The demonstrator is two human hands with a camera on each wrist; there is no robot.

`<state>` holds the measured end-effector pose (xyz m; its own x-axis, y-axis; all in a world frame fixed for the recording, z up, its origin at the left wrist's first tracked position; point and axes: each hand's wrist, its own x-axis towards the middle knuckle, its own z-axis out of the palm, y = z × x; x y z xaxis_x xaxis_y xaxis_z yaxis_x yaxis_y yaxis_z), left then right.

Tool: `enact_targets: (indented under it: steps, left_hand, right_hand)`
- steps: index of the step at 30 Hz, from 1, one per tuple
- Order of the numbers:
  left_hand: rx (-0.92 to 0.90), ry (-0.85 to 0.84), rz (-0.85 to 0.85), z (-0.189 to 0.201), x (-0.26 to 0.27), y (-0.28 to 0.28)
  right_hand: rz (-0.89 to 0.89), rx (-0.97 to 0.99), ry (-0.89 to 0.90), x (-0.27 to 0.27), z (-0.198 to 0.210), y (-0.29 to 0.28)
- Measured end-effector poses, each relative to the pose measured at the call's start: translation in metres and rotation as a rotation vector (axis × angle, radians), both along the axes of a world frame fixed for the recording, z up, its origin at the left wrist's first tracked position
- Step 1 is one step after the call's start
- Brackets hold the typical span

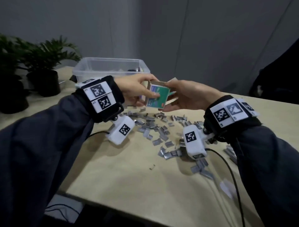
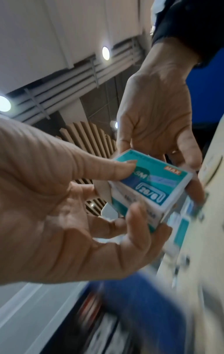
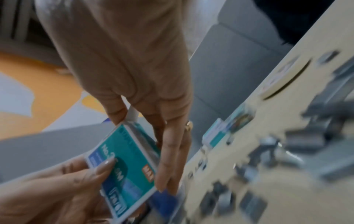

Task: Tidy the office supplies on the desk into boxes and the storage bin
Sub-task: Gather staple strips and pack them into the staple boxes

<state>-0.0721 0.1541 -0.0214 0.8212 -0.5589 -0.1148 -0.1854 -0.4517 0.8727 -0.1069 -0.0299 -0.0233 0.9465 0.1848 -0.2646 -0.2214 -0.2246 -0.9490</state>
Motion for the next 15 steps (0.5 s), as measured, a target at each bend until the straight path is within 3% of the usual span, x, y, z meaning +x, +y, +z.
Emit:
enact_targets:
  steps: [5, 9, 12, 15]
  left_hand:
    - [0.172, -0.009, 0.040, -0.013, -0.007, 0.060]
    - [0.196, 0.025, 0.048, -0.021, -0.019, 0.091]
    - [0.207, 0.054, 0.028, -0.022, -0.024, 0.103]
    - [0.251, 0.076, -0.016, -0.024, -0.026, 0.107]
  right_hand:
    - [0.151, -0.026, 0.141, 0.008, -0.015, 0.048]
    - [0.259, -0.044, 0.214, 0.008, -0.020, 0.069]
    - [0.168, -0.156, 0.087, 0.014, -0.018, 0.069]
    - [0.149, -0.585, -0.163, 0.025, -0.017, 0.061]
